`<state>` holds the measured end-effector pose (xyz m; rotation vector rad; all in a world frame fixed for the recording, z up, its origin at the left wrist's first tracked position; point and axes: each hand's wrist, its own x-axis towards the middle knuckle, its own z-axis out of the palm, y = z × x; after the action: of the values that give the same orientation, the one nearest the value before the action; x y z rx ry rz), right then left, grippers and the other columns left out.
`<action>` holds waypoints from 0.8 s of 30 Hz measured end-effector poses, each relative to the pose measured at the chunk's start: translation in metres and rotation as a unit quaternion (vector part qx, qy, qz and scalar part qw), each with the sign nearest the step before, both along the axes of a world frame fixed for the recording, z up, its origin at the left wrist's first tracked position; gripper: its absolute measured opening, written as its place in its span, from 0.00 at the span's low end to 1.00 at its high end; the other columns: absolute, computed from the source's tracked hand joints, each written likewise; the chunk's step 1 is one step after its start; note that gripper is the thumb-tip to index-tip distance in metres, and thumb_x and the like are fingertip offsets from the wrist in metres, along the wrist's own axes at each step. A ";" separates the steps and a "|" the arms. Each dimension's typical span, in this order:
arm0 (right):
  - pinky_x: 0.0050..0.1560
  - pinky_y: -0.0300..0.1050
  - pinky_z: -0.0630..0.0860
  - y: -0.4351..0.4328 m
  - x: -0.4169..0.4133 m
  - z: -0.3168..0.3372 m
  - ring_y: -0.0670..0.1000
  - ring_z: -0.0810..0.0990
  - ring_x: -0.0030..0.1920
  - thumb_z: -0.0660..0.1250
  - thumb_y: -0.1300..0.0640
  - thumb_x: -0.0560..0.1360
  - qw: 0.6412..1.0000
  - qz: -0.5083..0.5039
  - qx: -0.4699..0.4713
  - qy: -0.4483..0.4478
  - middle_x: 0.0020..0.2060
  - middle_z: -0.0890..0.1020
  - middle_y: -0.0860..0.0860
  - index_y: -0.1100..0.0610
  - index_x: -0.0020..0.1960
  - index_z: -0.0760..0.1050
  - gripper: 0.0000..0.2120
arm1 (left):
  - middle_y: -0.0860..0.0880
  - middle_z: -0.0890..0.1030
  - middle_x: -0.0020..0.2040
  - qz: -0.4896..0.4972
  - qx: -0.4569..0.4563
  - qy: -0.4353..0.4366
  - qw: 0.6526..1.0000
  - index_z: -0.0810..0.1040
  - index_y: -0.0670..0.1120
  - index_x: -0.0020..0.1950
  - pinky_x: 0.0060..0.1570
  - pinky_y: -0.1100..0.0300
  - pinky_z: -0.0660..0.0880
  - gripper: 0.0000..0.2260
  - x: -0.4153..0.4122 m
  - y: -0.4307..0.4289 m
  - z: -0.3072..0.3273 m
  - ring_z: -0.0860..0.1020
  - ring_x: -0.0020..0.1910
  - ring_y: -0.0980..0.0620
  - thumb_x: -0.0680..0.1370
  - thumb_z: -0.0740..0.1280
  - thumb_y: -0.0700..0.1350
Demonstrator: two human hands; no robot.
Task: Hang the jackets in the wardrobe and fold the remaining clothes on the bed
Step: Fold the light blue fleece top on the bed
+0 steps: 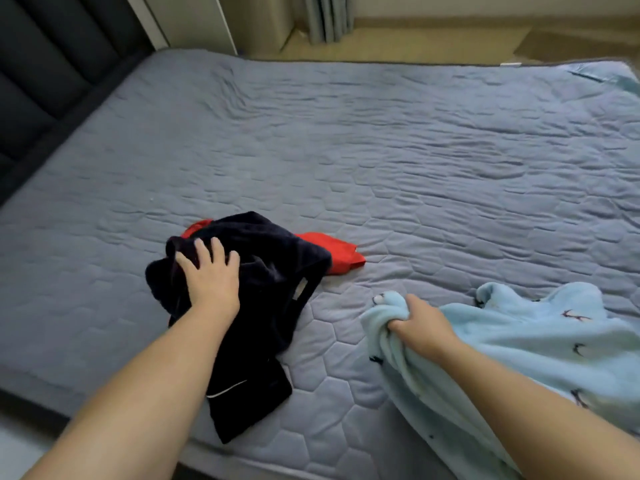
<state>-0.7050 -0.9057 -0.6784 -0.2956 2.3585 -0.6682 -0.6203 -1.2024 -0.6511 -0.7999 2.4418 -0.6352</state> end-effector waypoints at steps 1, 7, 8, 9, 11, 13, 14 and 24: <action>0.46 0.44 0.67 0.001 -0.004 0.010 0.56 0.77 0.53 0.63 0.54 0.73 1.000 -0.007 -0.021 0.005 0.48 0.79 0.51 0.51 0.49 0.68 0.06 | 0.42 0.54 0.75 -0.009 0.075 0.001 0.997 0.53 0.51 0.75 0.68 0.35 0.56 0.33 0.002 0.021 -0.005 0.52 0.74 0.38 0.74 0.66 0.48; 0.45 0.43 0.73 0.039 -0.023 0.086 0.48 0.79 0.46 0.63 0.59 0.74 0.982 -0.050 -0.182 -0.007 0.41 0.80 0.44 0.48 0.47 0.74 0.06 | 0.47 0.65 0.73 0.054 0.594 0.116 0.794 0.55 0.48 0.76 0.69 0.53 0.64 0.46 -0.009 0.181 0.002 0.64 0.72 0.48 0.65 0.76 0.52; 0.46 0.42 0.74 0.049 -0.027 0.104 0.47 0.79 0.45 0.63 0.60 0.74 0.976 -0.062 -0.209 -0.004 0.42 0.81 0.45 0.48 0.48 0.75 0.08 | 0.49 0.69 0.70 0.063 0.657 0.167 0.732 0.59 0.48 0.74 0.67 0.55 0.67 0.44 -0.017 0.203 0.016 0.67 0.69 0.51 0.63 0.77 0.49; 0.46 0.41 0.76 0.060 -0.032 0.124 0.46 0.80 0.44 0.63 0.61 0.75 0.970 -0.070 -0.233 0.001 0.42 0.82 0.46 0.50 0.49 0.76 0.08 | 0.51 0.73 0.65 0.066 0.700 0.207 0.680 0.65 0.50 0.70 0.62 0.59 0.71 0.39 -0.025 0.222 0.031 0.71 0.65 0.55 0.62 0.77 0.47; 0.41 0.35 0.77 0.086 -0.040 0.166 0.40 0.81 0.40 0.62 0.63 0.75 0.958 -0.080 -0.274 0.011 0.40 0.83 0.47 0.51 0.49 0.78 0.10 | 0.56 0.77 0.55 0.056 0.726 0.243 0.641 0.71 0.52 0.61 0.52 0.68 0.74 0.27 -0.039 0.255 0.065 0.75 0.56 0.59 0.65 0.76 0.40; 0.37 0.30 0.75 0.117 -0.048 0.214 0.36 0.79 0.36 0.62 0.65 0.76 0.951 -0.083 -0.297 0.025 0.38 0.82 0.44 0.48 0.47 0.77 0.12 | 0.53 0.80 0.50 0.050 0.687 0.277 0.670 0.77 0.48 0.55 0.49 0.62 0.76 0.15 -0.053 0.283 0.106 0.76 0.52 0.55 0.70 0.72 0.41; 0.36 0.29 0.74 0.134 -0.052 0.239 0.36 0.79 0.35 0.61 0.65 0.76 0.949 -0.083 -0.301 0.035 0.39 0.82 0.44 0.48 0.47 0.77 0.13 | 0.49 0.81 0.49 0.051 0.660 0.301 0.687 0.79 0.45 0.52 0.49 0.57 0.76 0.12 -0.059 0.294 0.128 0.76 0.50 0.53 0.70 0.69 0.44; 0.45 0.47 0.75 0.297 -0.047 0.499 0.49 0.77 0.43 0.72 0.54 0.72 0.951 0.001 -0.207 0.230 0.44 0.82 0.54 0.59 0.52 0.79 0.12 | 0.51 0.72 0.30 -0.100 0.428 0.520 0.732 0.67 0.48 0.33 0.29 0.58 0.64 0.12 -0.045 0.353 0.436 0.71 0.33 0.48 0.71 0.65 0.52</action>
<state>-0.7523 -0.6083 -0.1795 -0.7019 2.6280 -1.2028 -0.6655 -0.8499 -0.2150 -0.5060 3.2555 1.2149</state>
